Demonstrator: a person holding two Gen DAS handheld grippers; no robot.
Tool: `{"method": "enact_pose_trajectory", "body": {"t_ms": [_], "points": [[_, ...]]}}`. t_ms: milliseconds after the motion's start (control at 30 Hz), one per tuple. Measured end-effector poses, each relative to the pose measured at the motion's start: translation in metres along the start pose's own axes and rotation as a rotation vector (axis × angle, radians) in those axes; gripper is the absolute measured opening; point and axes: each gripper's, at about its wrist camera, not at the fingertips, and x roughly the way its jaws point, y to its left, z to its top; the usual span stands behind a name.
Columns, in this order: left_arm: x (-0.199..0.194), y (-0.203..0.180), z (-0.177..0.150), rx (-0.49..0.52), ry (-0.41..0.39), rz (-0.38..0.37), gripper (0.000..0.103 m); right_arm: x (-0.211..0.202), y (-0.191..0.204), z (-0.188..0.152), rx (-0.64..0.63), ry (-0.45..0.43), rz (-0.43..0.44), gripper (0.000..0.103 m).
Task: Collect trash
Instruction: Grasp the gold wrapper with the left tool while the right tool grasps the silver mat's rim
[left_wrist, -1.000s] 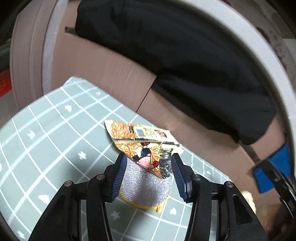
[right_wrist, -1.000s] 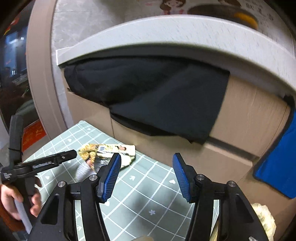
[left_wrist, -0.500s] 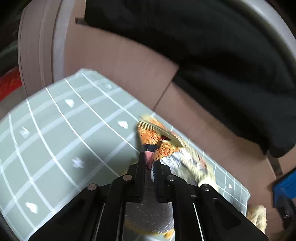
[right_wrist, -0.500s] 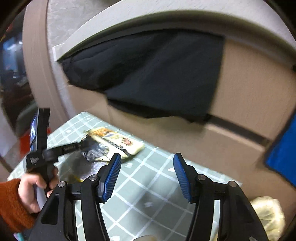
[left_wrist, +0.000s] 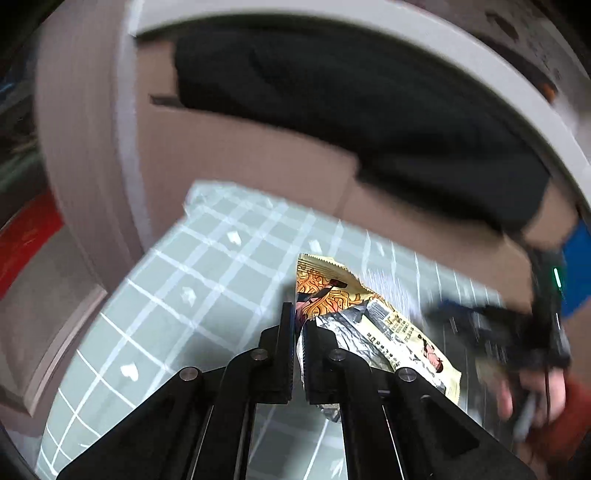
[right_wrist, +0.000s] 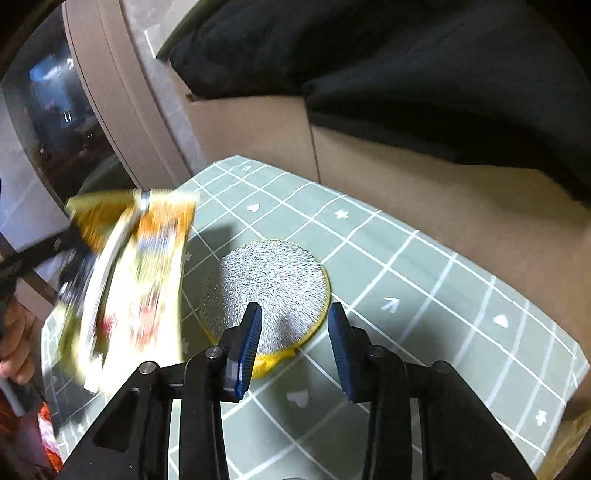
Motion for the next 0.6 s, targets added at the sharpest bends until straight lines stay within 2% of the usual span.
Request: {"method": "enact_pose_trajectory", "body": {"t_ms": [67, 167, 333, 500, 533, 567, 600], "points": [[0.010, -0.001, -0.011, 0.051, 0.049, -0.005, 0.003, 0.010, 0.000, 0.003, 0.003, 0.000, 0.005, 0.035], [0.023, -0.005, -0.023, 0.094, 0.070, 0.039, 0.003, 0.021, -0.003, 0.007, 0.015, 0.005, 0.007, 0.035], [0.041, 0.001, -0.027, 0.073, 0.101, 0.047, 0.003, 0.037, -0.014, 0.011, 0.024, 0.021, -0.009, 0.035], [0.048, 0.002, -0.030, 0.064, 0.107, 0.050, 0.003, 0.045, -0.021, 0.009, 0.061, 0.027, 0.058, 0.036], [0.049, 0.003, -0.030, 0.061, 0.107, 0.051, 0.003, 0.045, -0.020, 0.009, 0.060, 0.029, 0.078, 0.034], [0.049, 0.003, -0.031, 0.058, 0.107, 0.052, 0.003, 0.045, -0.019, 0.010, 0.057, 0.029, 0.094, 0.025], [0.049, 0.003, -0.031, 0.055, 0.107, 0.052, 0.003, 0.042, -0.017, 0.010, 0.052, 0.023, 0.110, 0.012]]}}
